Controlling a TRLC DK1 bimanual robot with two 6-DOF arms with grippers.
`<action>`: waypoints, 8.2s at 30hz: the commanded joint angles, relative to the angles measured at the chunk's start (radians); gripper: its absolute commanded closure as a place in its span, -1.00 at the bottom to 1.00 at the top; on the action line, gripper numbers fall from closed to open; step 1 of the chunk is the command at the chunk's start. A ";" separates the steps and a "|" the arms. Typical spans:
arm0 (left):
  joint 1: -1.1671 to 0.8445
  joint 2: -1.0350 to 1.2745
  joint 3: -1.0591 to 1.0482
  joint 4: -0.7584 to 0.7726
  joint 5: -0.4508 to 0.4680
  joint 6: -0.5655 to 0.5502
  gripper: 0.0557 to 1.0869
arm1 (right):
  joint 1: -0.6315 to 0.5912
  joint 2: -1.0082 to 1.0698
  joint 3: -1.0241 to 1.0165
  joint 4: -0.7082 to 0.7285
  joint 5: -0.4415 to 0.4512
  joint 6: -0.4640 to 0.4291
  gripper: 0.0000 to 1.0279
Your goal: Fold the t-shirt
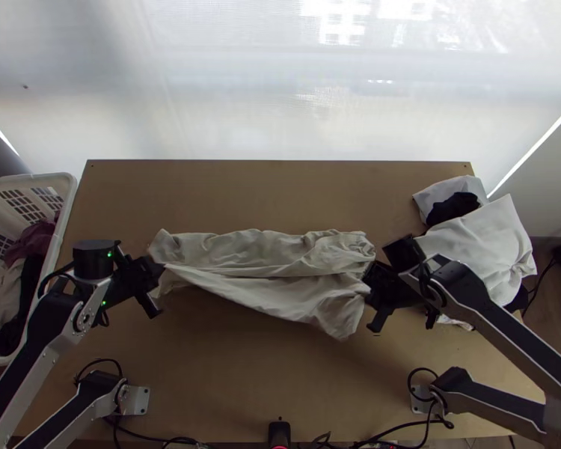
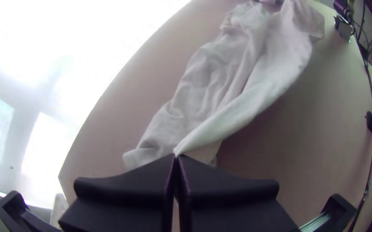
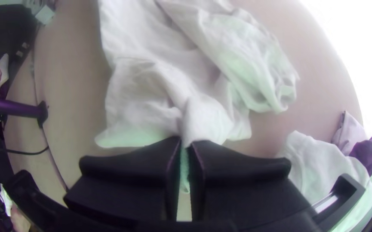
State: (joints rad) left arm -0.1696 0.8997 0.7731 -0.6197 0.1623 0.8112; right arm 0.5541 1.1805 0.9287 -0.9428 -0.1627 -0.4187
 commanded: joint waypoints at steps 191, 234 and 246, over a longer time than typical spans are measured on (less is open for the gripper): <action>0.581 0.835 0.216 -0.224 0.692 -0.615 -0.72 | 0.055 0.642 0.217 0.611 -0.029 0.141 0.95; 0.398 0.923 0.269 -0.061 0.717 -0.784 0.92 | 0.050 0.693 0.217 0.638 -0.028 0.138 0.95; 0.300 0.795 0.434 -0.235 0.724 -0.882 0.92 | 0.064 0.700 0.231 0.638 -0.028 0.146 0.95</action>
State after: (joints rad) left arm 0.1940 1.7592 1.1183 -0.7849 0.8833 -0.0166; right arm 0.6094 1.8729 1.1530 -0.3054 -0.1917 -0.2768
